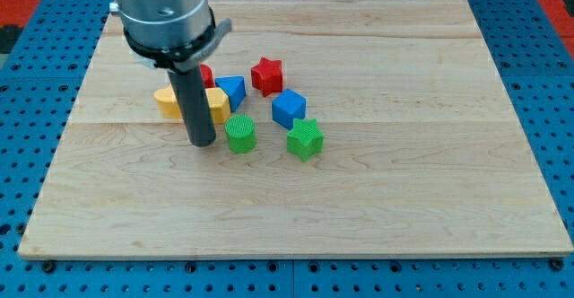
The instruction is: Keep the green blocks together at the bottom center of the board
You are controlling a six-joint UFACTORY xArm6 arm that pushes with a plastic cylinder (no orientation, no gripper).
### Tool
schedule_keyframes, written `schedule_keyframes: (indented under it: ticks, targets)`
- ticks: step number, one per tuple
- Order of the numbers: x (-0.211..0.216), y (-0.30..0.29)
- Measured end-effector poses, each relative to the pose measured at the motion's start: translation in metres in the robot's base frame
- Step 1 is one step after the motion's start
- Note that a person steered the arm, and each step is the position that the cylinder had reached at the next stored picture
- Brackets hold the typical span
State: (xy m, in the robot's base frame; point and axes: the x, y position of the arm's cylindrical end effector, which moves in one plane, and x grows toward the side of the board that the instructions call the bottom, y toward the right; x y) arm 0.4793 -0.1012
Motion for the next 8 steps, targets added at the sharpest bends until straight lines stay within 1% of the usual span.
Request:
schedule_keyframes:
  ticks: [1, 2, 3, 4, 5, 6, 7, 8]
  targets:
    - [0.012, 0.019]
    - [-0.017, -0.008]
    - [-0.034, 0.015]
    - [-0.025, 0.086]
    - [-0.014, 0.123]
    - [-0.017, 0.164]
    - [-0.015, 0.227]
    - [0.055, 0.156]
